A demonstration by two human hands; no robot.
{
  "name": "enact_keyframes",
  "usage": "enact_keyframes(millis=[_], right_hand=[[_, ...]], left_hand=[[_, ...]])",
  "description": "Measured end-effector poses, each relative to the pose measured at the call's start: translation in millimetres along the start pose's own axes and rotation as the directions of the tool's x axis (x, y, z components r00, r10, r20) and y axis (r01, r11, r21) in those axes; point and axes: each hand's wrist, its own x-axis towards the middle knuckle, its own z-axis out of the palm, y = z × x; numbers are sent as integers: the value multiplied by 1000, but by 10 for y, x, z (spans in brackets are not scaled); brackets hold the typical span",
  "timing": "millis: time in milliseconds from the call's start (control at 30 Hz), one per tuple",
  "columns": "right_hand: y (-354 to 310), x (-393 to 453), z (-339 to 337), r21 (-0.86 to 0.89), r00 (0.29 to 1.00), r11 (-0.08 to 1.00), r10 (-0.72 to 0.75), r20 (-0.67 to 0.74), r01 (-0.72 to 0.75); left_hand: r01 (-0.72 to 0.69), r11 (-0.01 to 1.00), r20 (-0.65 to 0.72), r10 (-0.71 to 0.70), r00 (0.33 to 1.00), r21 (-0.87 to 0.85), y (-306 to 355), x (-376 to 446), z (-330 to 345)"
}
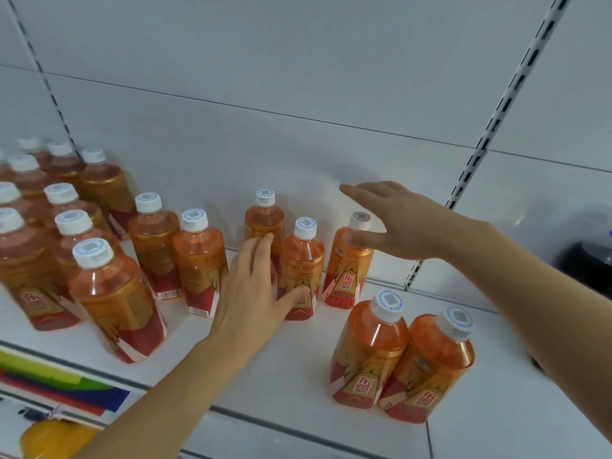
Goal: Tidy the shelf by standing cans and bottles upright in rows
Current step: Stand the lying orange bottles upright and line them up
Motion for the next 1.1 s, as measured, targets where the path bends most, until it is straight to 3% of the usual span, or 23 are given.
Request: enact_keyframes(millis=[100,200,333,533,767,933,1100], right_hand=[[-183,-72,-119,-105,994,994,-36,-106,25],[-481,-91,-211,-172,991,985,-26,-132,3],[-1036,-62,-346,-250,990,968,-31,-139,-5],[-2073,104,-451,-229,987,973,-1,-158,-36],[-2870,623,-450,-182,991,983,-20,-131,-4],[-3097,1150,-548,-187,991,982,-66,-121,42],[-3274,1729,-596,-83,994,991,-106,-6,105]], left_hand=[[-199,972,-128,216,968,128,-1,-47,-227],[-310,910,-147,358,922,275,-58,-36,-551],[-325,862,-116,396,911,390,-213,-72,-1093],[-350,860,-120,419,900,372,-718,-247,-1957],[-213,931,-121,258,958,295,-1706,-9,-2895],[-129,944,14,131,991,303,-2181,379,-3225],[-156,917,240,69,968,367,-2475,756,-3242]])
